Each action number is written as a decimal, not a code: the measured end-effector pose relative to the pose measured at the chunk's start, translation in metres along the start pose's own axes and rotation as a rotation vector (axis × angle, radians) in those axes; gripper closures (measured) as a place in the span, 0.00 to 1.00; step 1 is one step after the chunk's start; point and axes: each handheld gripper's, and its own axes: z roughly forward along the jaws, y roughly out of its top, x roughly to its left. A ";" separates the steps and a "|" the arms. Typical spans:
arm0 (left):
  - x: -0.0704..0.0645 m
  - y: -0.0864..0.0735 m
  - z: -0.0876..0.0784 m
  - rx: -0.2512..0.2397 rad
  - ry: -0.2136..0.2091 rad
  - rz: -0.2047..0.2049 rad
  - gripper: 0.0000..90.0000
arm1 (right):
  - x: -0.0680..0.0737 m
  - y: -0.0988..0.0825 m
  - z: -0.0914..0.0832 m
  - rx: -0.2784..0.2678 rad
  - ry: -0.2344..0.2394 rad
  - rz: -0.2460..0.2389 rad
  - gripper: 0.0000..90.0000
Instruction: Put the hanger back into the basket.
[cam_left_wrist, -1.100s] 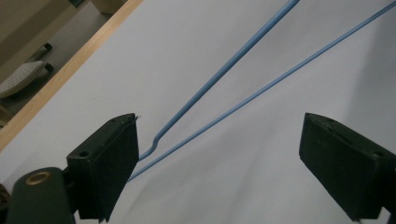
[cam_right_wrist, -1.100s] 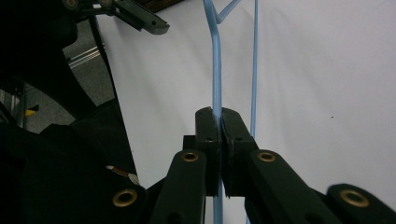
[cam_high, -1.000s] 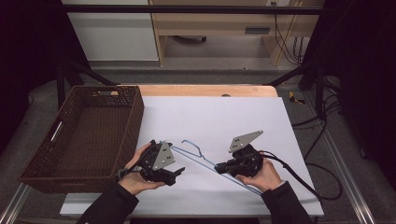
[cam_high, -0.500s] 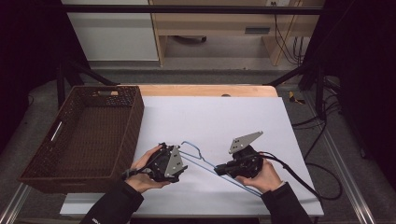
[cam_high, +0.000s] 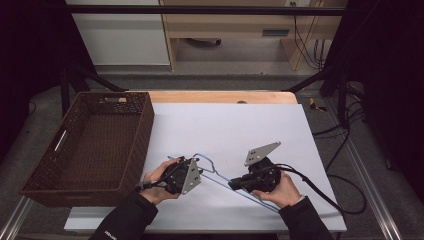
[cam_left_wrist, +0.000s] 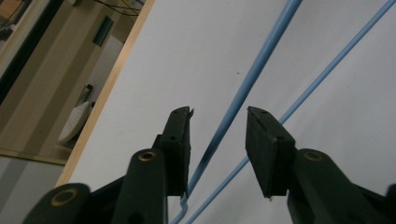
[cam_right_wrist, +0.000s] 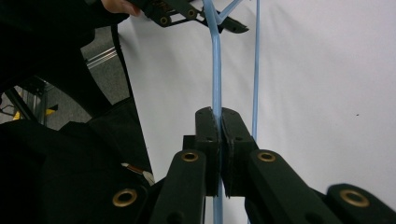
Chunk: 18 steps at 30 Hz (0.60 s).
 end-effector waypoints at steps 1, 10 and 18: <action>0.000 0.000 0.000 0.001 0.001 0.005 0.72 | 0.000 0.000 0.000 0.001 0.000 0.003 0.98; -0.002 0.000 0.002 -0.004 0.023 0.036 0.88 | -0.001 -0.001 0.000 -0.008 0.010 0.007 0.98; -0.006 0.001 0.002 -0.002 0.028 0.054 0.91 | -0.002 -0.001 -0.002 -0.011 -0.009 0.004 0.97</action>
